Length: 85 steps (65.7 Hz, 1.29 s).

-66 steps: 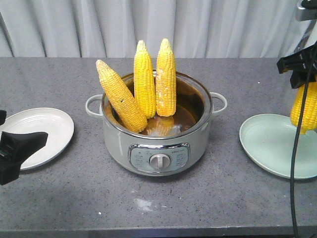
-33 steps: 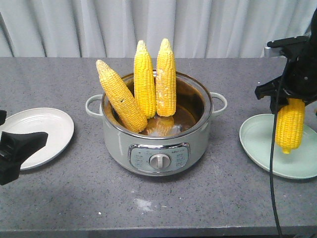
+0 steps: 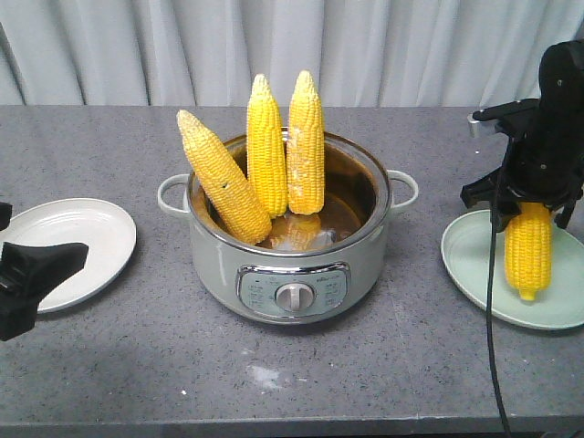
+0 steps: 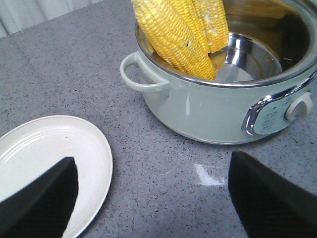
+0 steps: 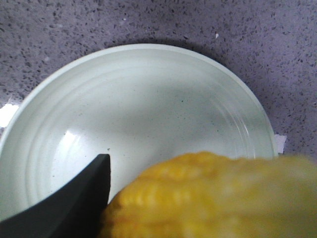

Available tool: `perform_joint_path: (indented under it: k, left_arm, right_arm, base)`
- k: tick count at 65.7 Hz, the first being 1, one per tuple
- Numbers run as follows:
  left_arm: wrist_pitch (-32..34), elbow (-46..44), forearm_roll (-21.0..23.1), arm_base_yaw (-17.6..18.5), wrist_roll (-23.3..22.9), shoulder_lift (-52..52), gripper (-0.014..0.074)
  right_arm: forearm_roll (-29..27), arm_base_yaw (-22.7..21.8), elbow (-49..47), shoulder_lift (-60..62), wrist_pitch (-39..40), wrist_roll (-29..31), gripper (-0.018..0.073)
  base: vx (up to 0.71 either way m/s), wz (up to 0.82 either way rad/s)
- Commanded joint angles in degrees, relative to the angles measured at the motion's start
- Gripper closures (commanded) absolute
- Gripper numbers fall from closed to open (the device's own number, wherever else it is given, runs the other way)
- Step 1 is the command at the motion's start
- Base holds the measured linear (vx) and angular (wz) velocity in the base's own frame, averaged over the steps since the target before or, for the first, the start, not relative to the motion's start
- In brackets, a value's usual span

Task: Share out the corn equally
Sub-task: 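Lower the corn onto the pale green plate and open the right gripper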

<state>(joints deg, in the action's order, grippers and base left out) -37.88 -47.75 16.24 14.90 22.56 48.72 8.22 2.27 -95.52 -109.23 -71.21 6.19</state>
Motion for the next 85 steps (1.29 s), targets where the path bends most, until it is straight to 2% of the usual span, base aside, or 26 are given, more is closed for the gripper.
perform_joint_path:
  k: [1, 19, 28, 62, 85]
  left_arm:
    - [3.24, -1.78, 0.98, 0.36, 0.01, -0.05, 0.0017]
    - [3.24, -1.78, 0.98, 0.36, 0.01, -0.05, 0.0017]
    - [3.24, -1.78, 0.98, 0.36, 0.01, -0.05, 0.0017]
    - [3.02, -1.78, 0.98, 0.36, 0.01, -0.05, 0.0017]
    - [2.90, -1.78, 0.98, 0.36, -0.04, -0.05, 0.0017]
  right_arm:
    - [1.52, -0.78, -1.66, 2.16, -2.71, 0.53, 0.0270]
    - [2.06, -1.48, -1.66, 1.54, -2.71, 0.14, 0.0048]
    - [2.09, -1.48, -1.66, 1.54, -2.71, -0.99, -0.0029]
    - [1.91, -1.42, -1.66, 3.48, -1.88, -2.29, -0.0034]
    - [-4.68, -1.20, -1.65, 15.33, -1.06, -0.41, -0.0034]
  base:
    - [0.00, 0.00]
    - [0.00, 0.00]
    - [0.00, 0.00]
    - [0.00, 0.00]
    - [0.00, 0.00]
